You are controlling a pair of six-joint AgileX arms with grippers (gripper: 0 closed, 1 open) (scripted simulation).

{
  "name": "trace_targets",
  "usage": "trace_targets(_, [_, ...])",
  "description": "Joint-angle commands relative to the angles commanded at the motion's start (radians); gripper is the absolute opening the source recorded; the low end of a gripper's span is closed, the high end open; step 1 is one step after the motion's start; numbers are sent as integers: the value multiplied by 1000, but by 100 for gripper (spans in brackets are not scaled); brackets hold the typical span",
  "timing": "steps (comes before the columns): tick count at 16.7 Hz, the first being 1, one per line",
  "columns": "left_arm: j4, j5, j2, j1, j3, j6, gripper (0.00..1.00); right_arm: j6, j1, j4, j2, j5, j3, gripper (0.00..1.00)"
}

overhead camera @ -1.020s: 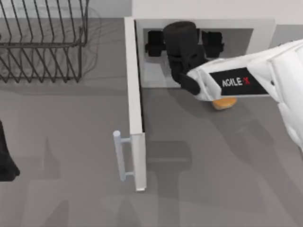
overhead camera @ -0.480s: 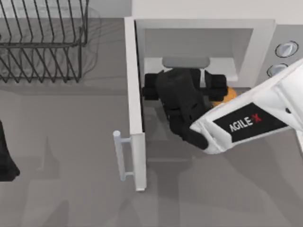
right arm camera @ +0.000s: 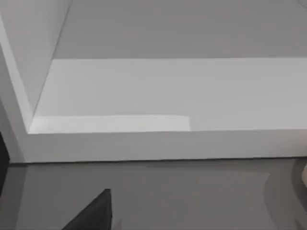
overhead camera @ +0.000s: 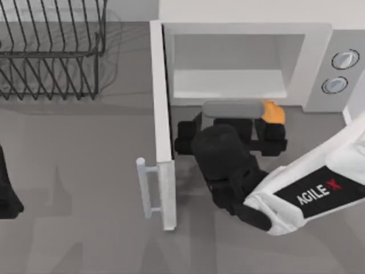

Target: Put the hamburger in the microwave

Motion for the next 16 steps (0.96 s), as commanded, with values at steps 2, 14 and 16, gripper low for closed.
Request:
trace_targets(2, [0, 0, 0, 0, 0, 0, 100, 0, 0, 0, 0, 0, 0, 100])
trace_targets(14, [0, 0, 0, 0, 0, 0, 100, -2, -6, -381, -267, -7, 103, 100])
trace_targets(16, [0, 0, 0, 0, 0, 0, 100, -2, -6, -395, -281, -7, 109, 100])
